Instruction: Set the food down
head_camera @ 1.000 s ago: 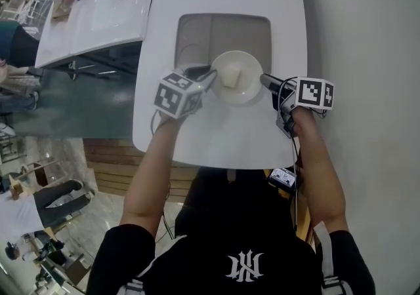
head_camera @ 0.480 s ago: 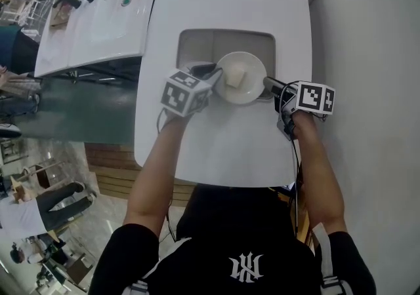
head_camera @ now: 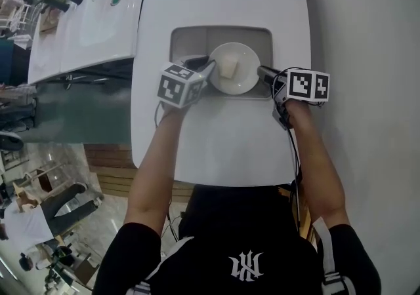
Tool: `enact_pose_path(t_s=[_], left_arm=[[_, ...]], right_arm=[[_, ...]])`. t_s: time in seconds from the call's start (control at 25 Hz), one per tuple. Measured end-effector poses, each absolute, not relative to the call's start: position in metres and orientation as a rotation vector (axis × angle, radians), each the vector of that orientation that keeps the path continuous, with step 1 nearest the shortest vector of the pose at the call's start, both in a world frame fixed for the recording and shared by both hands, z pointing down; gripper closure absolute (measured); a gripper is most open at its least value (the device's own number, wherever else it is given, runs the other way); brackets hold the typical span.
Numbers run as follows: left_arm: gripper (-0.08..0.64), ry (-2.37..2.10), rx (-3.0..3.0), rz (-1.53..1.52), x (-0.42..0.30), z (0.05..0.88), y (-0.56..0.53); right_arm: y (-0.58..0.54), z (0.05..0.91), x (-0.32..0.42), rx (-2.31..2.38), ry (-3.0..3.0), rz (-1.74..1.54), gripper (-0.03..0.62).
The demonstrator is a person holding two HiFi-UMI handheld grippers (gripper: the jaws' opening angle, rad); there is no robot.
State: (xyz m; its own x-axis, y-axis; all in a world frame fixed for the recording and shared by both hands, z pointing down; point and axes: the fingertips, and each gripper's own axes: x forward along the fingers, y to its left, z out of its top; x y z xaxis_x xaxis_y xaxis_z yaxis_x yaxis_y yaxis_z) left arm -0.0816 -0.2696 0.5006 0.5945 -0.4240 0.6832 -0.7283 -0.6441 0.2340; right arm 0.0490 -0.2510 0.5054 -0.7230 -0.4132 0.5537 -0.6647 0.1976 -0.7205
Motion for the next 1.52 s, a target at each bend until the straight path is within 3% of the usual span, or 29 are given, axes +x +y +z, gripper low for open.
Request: enact_pose_path(t_s=[0.36, 0.6, 0.92, 1.16, 1.52], left_arm=[[0.495, -0.979, 2.415, 1.061, -0.082, 0.517, -0.262], [0.495, -1.153, 2.598, 0.817, -0.111, 0.468, -0.236], [0.5, -0.94, 2.794, 0.35, -0.085, 0.386, -0.09], [0.5, -0.758, 2.748, 0.33, -0.045, 0.409, -0.001], [0.5, -0.675, 2.81, 0.307, -0.026, 0.42, 0.04]], right_arm=[[-0.251, 0.522, 0.041, 1.03, -2.182, 0.881, 0.569], [-0.224, 0.474, 0.046, 0.946, -2.527, 0.894, 0.571], [-0.085, 0.35, 0.092, 0.835, -2.942, 0.646, 0.588], [-0.013, 0.331, 0.096, 0.874, -2.985, 0.73, 0.589], [0.034, 0.347, 0.073, 0.813, -3.005, 0.71, 0.589]])
